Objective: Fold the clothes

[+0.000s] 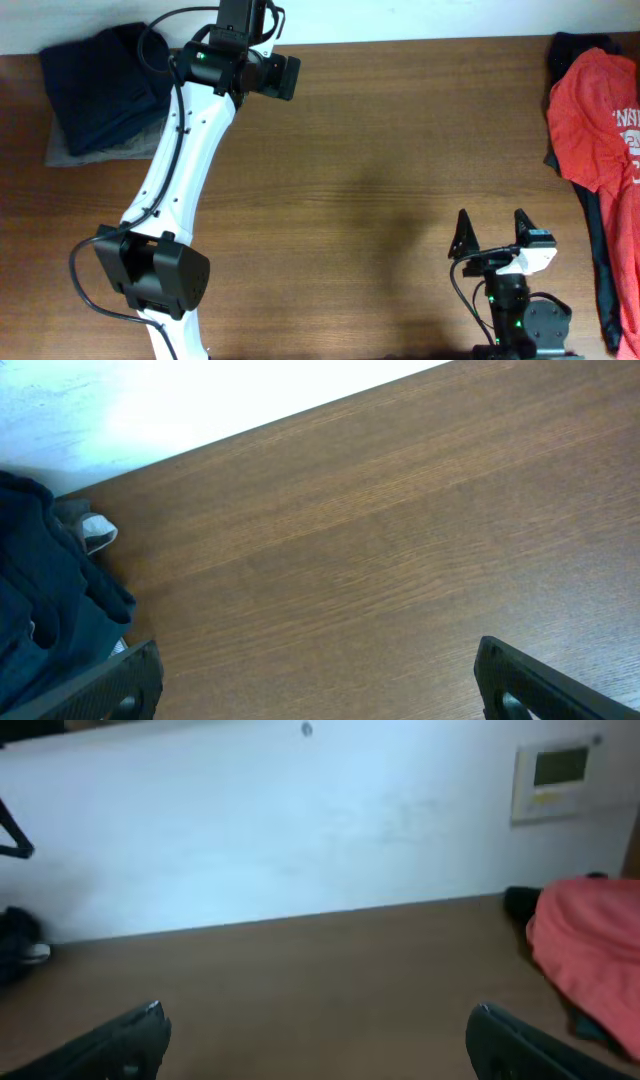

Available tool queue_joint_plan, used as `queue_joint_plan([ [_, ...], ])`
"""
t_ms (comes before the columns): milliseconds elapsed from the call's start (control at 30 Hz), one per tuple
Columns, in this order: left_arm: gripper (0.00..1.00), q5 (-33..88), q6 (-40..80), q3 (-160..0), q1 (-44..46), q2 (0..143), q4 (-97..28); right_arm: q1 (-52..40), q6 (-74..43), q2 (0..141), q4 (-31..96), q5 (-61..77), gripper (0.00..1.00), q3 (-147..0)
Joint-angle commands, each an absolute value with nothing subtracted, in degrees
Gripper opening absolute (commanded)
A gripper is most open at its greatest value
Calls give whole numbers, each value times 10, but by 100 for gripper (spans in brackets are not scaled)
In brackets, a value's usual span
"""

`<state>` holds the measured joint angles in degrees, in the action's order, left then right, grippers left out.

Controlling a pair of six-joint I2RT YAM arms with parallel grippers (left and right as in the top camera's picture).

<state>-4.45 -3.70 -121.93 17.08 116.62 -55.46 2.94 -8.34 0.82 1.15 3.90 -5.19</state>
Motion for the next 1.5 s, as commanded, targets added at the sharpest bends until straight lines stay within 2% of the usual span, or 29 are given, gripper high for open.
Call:
queue_joint_plan([
  [0, 99, -38, -42, -1220, 174, 1165, -554, 25, -79, 2, -71, 27, 99, -2],
  [267, 99, -38, -42, -1220, 174, 1165, -554, 26, -79, 2, -68, 12, 99, -3],
  [600, 99, -38, -42, -1220, 174, 1165, -554, 26, -79, 2, 46, 12, 99, -3],
  [1467, 99, -38, -42, -1220, 174, 1165, -554, 27, -77, 2, 45, 8, 99, -3],
])
